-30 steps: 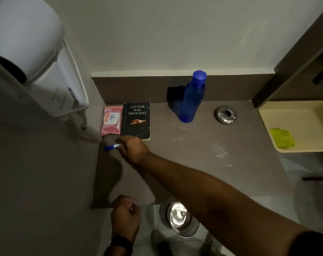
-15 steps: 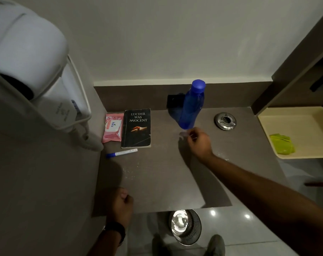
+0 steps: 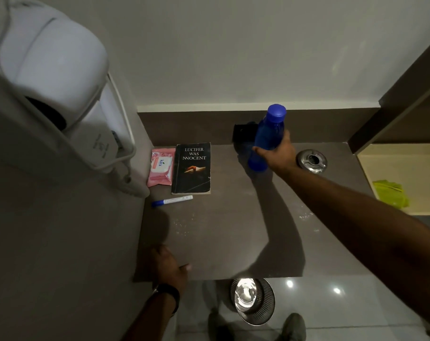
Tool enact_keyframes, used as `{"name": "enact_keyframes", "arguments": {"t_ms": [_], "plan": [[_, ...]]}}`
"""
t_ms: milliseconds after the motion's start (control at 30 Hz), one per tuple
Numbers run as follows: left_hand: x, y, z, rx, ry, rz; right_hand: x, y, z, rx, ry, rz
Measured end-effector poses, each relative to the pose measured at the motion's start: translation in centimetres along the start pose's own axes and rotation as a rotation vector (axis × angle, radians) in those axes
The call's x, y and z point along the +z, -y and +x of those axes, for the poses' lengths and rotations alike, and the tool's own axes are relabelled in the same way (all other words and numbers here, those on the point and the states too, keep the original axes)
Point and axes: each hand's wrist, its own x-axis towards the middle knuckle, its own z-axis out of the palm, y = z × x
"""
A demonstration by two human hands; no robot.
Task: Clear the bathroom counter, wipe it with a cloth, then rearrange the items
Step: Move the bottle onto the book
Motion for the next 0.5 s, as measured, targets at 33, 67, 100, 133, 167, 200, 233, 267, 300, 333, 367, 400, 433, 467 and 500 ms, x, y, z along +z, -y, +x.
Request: {"name": "enact_keyframes", "arguments": {"t_ms": [33,67,100,133,167,200,233,267,300,333,367,400,433,467,500], "plan": [[-0.1,-0.1,0.0,-0.007,0.004,0.021,0.2,0.0,0.1,0.005,-0.007,-0.008],[0.0,-0.2,0.0,-0.006,-0.001,0.047,0.3,0.0,0.1,0.007,-0.012,-0.019],[0.0,-0.3,-0.1,-0.006,-0.013,0.055,0.3,0.1,0.2,0.006,-0.015,-0.029],[0.1,-0.2,-0.1,0.000,-0.031,0.055,0.5,0.2,0.1,-0.002,-0.017,-0.040],[0.1,0.0,-0.2,0.010,-0.044,0.063,0.7,0.4,0.0,-0.015,-0.013,-0.049],[0.2,0.1,-0.2,0.022,-0.055,0.091,1.0,0.7,-0.1,-0.033,-0.008,-0.053],[0.3,0.2,-0.3,0.028,-0.063,0.118,1.5,1.2,-0.3,-0.058,-0.003,-0.046],[0.3,0.2,-0.3,0.026,-0.068,0.127,2.1,2.0,-0.5,-0.091,0.004,-0.028],[0.2,0.1,-0.3,0.016,-0.068,0.129,2.8,2.9,-0.7,-0.127,0.015,0.000],[0.1,0.0,-0.2,0.005,-0.064,0.139,3.6,3.9,-0.9,-0.166,0.030,0.027],[0.0,-0.1,-0.2,-0.005,-0.056,0.156,4.5,4.9,-1.1,-0.203,0.054,0.047],[-0.1,-0.2,-0.2,-0.012,-0.045,0.172,5.6,6.0,-1.4,-0.234,0.086,0.061],[-0.1,-0.2,-0.1,-0.012,-0.034,0.182,6.7,7.1,-1.7,-0.256,0.121,0.070],[-0.1,-0.3,0.0,-0.012,-0.022,0.201,7.9,8.1,-2.1,-0.268,0.155,0.074],[-0.2,-0.5,0.2,-0.012,-0.009,0.237,9.1,9.0,-2.5,-0.272,0.186,0.075]]}}
